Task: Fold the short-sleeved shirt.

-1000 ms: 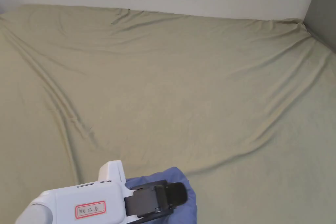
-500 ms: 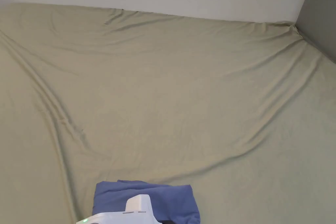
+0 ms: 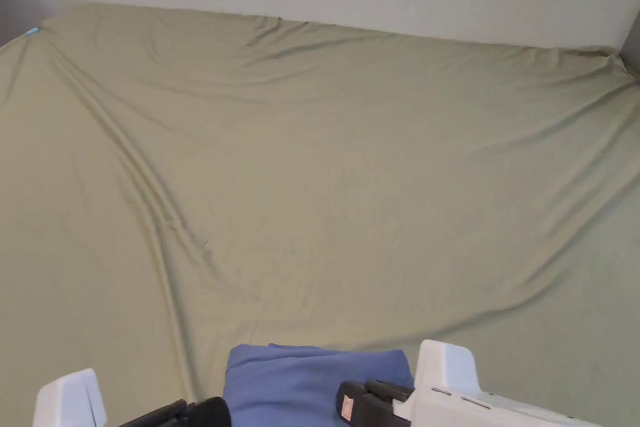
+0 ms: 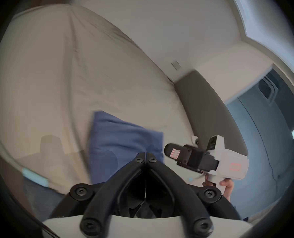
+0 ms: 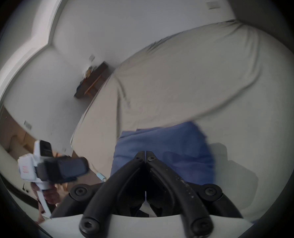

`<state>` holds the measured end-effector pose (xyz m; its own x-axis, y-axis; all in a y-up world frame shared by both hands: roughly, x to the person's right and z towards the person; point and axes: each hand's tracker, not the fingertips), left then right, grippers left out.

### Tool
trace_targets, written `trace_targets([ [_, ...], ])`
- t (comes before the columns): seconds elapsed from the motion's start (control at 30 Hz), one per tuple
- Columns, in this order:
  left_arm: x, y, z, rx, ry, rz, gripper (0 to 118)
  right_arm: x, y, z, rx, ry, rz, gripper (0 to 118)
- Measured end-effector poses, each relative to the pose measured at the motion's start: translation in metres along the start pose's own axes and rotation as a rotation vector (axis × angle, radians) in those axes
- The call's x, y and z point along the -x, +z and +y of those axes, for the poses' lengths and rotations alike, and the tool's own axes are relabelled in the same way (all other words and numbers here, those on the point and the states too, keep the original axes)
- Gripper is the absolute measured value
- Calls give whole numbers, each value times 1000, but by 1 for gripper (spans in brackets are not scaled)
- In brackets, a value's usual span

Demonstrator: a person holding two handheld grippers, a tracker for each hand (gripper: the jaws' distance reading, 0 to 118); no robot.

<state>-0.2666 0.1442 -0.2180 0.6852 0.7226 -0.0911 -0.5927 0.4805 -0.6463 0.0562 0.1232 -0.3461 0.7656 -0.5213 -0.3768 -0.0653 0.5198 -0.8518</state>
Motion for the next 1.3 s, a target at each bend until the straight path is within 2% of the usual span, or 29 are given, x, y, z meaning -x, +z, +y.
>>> trace_targets([
  [0.1, 21, 8, 2, -25, 65, 57, 0, -1, -33, 0, 60, 6, -15, 1],
  [0.2, 28, 3, 0, -17, 75, 57, 0, -12, -56, -2, 138, -28, -86, 1],
  [0.27, 30, -5, 1, 3, 70, 47, 0, -21, -66, -5, 171, -89, -81, 1],
  [0.37, 32, -26, 4, 61, 46, 8, 4, -26, -63, -8, 145, -95, -55, 1],
  [0.4, 41, -33, 7, 77, 41, 3, 18, -27, -62, -9, 141, -98, -50, 1],
  [0.43, 44, -43, 9, 86, 51, 11, 40, -26, -61, -12, 136, -100, -46, 1],
  [0.5, 45, -64, 10, 122, 70, 53, 89, -28, -59, -15, 122, -107, -36, 1],
  [0.53, 47, -74, 9, 134, 59, 50, 98, -30, -58, -16, 114, -122, -28, 1],
  [0.63, 50, -106, 6, 194, 9, 45, 97, -37, -58, -19, 111, -176, 6, 1],
  [0.7, 49, -123, 2, 266, -27, 68, 98, -40, -58, -17, 119, -185, 19, 1],
  [0.73, 43, -122, 3, 213, -87, 15, 95, -42, -58, -17, 124, -193, 29, 1],
  [0.77, 39, -122, 5, 193, -110, -23, 82, -41, -57, -18, 119, -187, 27, 1],
  [0.8, 35, -126, 4, 226, -42, -56, 58, -42, -57, -20, 116, -190, 30, 1],
  [0.83, 32, -132, 3, 235, 12, 9, 43, -41, -58, -21, 112, -195, 28, 1],
  [0.87, 34, -136, 2, 232, 9, 43, 37, -42, -58, -22, 107, -204, 29, 1],
  [1.03, 57, -134, 2, 221, 68, -47, 31, -39, -56, -21, 104, -231, 31, 1],
  [1.17, 69, -120, 24, 259, 191, -121, 27, -27, -33, -15, 53, -244, 40, 1],
  [1.23, 73, -100, 43, 249, 159, -144, 24, -28, -15, -11, 18, -257, 70, 1],
  [1.3, 80, -74, 66, 219, 109, -88, 23, -26, 1, -6, -15, -246, 57, 1],
])
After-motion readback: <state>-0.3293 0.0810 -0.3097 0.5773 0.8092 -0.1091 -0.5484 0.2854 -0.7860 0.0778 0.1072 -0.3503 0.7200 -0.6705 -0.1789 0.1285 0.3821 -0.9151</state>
